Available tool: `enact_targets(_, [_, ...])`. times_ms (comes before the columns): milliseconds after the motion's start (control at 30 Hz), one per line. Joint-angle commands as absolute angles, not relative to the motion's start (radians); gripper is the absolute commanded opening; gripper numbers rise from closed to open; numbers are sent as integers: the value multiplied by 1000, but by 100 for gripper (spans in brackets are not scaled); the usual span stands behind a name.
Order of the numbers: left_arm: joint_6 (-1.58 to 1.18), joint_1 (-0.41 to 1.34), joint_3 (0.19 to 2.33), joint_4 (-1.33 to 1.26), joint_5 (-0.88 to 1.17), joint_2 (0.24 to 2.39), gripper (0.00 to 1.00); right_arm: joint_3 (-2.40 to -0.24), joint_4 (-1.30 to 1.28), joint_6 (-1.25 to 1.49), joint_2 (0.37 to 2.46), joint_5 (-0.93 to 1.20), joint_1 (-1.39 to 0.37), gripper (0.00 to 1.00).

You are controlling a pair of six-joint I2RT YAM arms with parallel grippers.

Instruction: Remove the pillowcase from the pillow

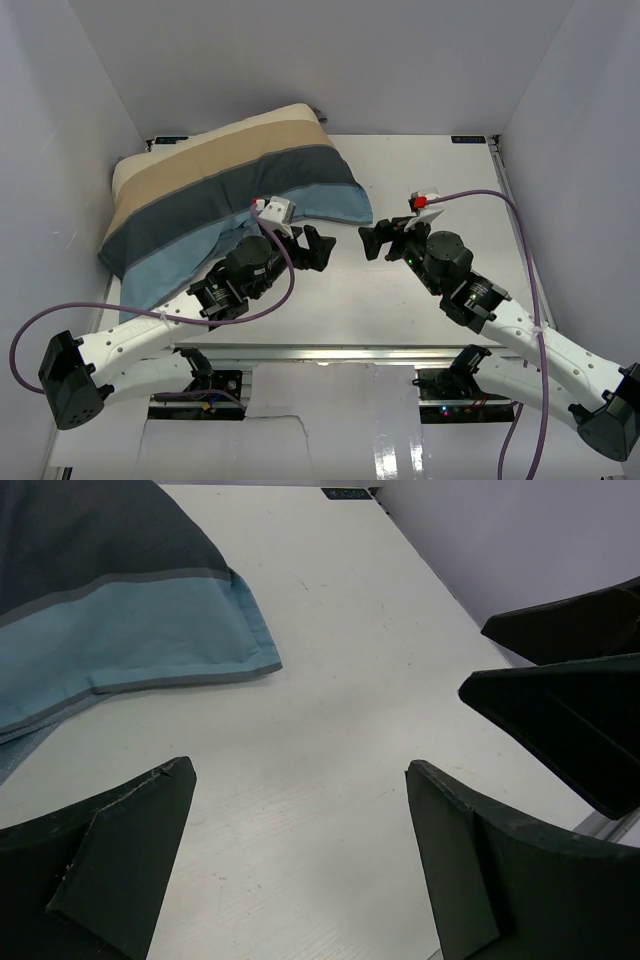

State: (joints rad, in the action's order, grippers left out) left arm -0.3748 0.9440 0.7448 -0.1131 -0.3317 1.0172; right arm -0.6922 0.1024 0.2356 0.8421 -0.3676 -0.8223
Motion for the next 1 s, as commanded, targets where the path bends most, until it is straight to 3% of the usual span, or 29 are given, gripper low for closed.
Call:
enact_targets(0, [-380,946,753,-127,-379,1000,98,-744,110,262,841,-391,-822,90])
enact_targets(167, [-417,913,880,50,-701,1148,98,-726,130,276,828,-358,-822,90])
enact_targets(267, [-495,770,1001,167,-675,1224,98,-723,132,279,819,-336,-822,90])
enact_targets(400, [-446,583,1062,140,-733,1351,98,-718,118,295,810,-357,-822,90])
enact_targets(567, [-416,479,1157,204,-836,1506,98,-674,172,278,767,-318,-822,90])
enact_targets(900, [-428,315,1258,293,-782,1764,96,-667,164,275,764,-360,-822,90])
enact_targets(967, [-404,313,1266,255,-701,1795,38,-667,166,273,770,-373,-822,90])
